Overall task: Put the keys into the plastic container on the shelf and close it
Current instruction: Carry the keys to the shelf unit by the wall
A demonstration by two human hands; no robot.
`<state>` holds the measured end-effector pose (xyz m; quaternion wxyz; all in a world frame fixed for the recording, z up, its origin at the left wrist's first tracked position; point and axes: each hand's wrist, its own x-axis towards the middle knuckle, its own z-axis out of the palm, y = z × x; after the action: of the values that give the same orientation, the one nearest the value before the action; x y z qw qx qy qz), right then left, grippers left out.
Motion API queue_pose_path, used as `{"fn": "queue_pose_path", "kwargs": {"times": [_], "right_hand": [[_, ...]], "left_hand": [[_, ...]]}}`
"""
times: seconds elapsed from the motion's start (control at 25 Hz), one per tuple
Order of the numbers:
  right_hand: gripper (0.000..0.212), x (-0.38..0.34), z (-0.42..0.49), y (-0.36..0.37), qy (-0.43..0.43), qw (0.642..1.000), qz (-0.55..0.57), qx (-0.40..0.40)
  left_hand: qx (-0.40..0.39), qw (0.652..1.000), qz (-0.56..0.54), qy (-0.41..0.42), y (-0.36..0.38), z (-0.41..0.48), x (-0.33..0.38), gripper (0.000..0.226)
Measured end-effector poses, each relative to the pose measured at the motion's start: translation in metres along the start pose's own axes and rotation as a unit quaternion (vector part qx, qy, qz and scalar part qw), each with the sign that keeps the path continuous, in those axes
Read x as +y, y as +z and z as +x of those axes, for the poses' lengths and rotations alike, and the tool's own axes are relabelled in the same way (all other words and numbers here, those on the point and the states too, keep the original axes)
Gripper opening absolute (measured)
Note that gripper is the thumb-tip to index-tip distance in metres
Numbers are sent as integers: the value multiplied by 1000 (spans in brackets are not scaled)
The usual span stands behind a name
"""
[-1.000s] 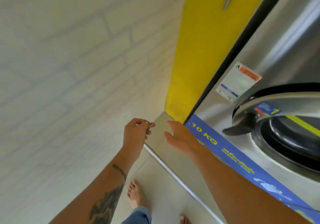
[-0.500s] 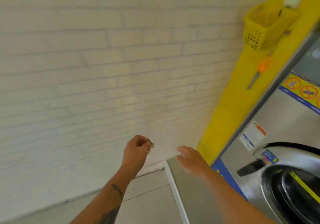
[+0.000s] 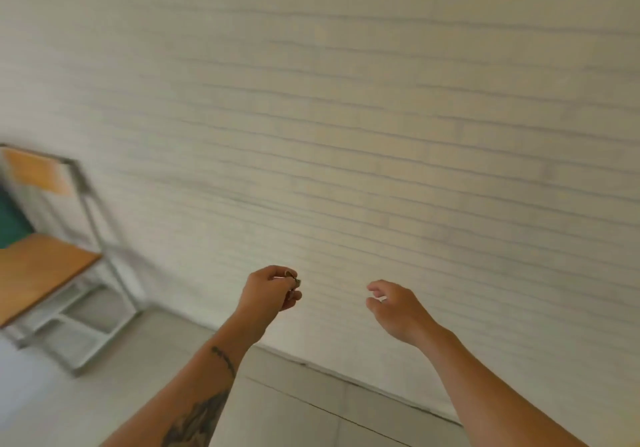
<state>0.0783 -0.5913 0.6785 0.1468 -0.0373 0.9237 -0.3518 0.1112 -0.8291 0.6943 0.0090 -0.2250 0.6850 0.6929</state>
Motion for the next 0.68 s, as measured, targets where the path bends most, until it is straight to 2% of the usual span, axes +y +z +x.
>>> {"fn": "queue_pose_path", "kwargs": {"times": [0.28,0.52,0.68], "right_hand": [[47,-217,50,139,-134,984,-57,-98],[46,-394,101,270,-270,940,-109,-176],[46,-502,143,361,-328,912,-102,-226]], "left_hand": [[156,987,27,-23,-245,16,22,16],[304,952,28,-22,-429,33,34,21],[367,929,19,-42,-538,56,47,23]]}}
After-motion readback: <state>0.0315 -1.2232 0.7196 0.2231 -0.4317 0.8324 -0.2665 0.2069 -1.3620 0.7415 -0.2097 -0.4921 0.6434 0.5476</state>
